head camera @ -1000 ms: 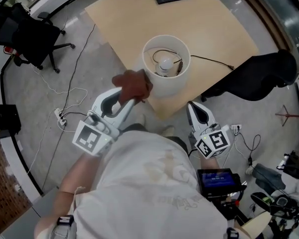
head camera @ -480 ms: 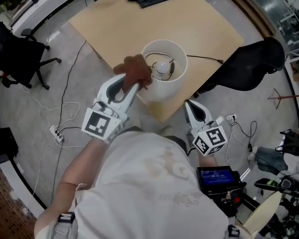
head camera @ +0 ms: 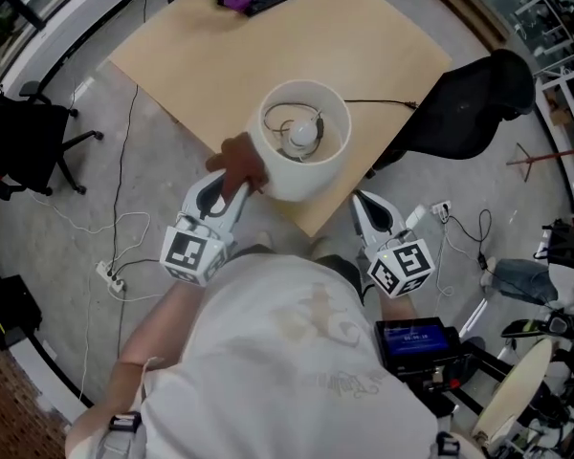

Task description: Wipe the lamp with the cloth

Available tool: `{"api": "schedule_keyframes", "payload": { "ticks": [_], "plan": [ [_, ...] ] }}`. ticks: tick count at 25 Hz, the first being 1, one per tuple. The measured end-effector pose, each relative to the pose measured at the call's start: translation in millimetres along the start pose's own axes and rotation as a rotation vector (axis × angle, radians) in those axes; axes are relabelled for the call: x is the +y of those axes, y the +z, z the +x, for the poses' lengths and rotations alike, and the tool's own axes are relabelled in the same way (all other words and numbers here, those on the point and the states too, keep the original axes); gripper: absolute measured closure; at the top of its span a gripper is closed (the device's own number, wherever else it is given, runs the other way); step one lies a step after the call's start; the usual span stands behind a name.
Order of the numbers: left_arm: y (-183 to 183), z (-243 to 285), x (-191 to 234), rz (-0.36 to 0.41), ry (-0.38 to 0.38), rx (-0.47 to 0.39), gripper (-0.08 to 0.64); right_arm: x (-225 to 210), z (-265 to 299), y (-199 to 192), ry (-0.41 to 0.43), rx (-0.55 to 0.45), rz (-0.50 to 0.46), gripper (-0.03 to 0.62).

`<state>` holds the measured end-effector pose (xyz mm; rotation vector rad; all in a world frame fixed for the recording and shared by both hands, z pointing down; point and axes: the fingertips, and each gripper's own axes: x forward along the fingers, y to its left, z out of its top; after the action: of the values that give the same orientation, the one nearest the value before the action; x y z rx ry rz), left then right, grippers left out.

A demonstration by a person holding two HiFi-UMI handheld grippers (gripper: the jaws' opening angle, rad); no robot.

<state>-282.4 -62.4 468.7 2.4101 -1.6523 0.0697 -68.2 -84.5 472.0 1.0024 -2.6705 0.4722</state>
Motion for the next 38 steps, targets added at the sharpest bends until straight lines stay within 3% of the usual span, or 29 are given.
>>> {"api": "schedule_keyframes", "payload": {
  "ticks": [5, 8, 14, 17, 22, 27, 32, 38],
  "plan": [
    [-35.1, 3.2, 10.3, -0.031, 0.006, 0.077, 0.453, -11.2, -2.1, -6.1, -0.043, 0.007, 0.016, 0.580],
    [-31.1, 6.4, 18.2, -0.036, -0.011, 0.081, 0.453, -16.7, -3.7, -2.6, -0.059, 0.002, 0.020, 0.580],
    [46.0, 0.4, 33.9, -0.053, -0.099, -0.094, 0.453, -6.0, -11.6, 0.7, -0.087, -0.049, 0.021, 0.580],
    [88.4, -2.6, 39.4, -0.009, -0.179, -0.167, 0.453, 11.2, -12.9, -1.0, -0.099, -0.074, 0.023, 0.580],
    [116.2, 24.2, 26.5, 0.043, -0.295, -0.171, 0.451, 8.0, -19.5, -5.3, -0.114, -0.086, 0.040, 0.580],
    [98.6, 49.9, 27.7, -0.003, -0.304, -0.099, 0.453, -9.2, -23.7, -9.9, -0.133, -0.098, 0.070, 0.580],
    [52.6, 73.5, 47.2, -0.025, -0.235, 0.003, 0.453, -31.5, -16.7, -4.3, -0.124, -0.091, 0.075, 0.580],
    [-10.5, 65.3, 72.7, -0.082, -0.141, 0.112, 0.453, -32.7, -18.0, -6.1, -0.122, -0.089, 0.065, 0.580]
  ]
}}
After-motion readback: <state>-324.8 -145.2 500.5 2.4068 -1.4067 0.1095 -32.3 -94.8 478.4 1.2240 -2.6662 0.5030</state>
